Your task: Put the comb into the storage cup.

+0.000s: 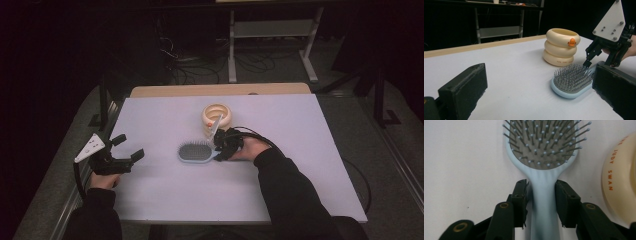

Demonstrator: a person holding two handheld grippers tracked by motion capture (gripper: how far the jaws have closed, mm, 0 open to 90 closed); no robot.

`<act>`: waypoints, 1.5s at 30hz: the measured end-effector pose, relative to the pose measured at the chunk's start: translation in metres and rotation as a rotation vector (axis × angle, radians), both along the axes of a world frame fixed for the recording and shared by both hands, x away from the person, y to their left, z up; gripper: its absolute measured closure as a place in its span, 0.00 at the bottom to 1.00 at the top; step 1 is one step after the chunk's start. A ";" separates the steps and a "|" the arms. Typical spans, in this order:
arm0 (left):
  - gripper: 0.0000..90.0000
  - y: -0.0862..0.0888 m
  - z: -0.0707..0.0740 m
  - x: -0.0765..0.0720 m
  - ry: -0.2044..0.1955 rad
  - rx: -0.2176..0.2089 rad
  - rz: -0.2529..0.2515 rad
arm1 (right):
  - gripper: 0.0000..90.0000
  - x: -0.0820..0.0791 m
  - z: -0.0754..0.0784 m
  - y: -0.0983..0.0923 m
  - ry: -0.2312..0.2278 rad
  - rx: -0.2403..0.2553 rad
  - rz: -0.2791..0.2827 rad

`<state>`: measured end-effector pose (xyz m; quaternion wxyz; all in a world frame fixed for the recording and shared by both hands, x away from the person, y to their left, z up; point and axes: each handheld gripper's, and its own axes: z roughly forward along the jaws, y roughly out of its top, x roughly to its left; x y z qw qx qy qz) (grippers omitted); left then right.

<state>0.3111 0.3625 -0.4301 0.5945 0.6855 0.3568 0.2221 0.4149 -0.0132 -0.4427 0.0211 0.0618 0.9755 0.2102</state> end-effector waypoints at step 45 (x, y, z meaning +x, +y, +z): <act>0.00 -0.002 -0.001 0.000 0.011 0.007 -0.009 | 0.76 -0.016 0.033 -0.016 -0.017 0.061 -0.010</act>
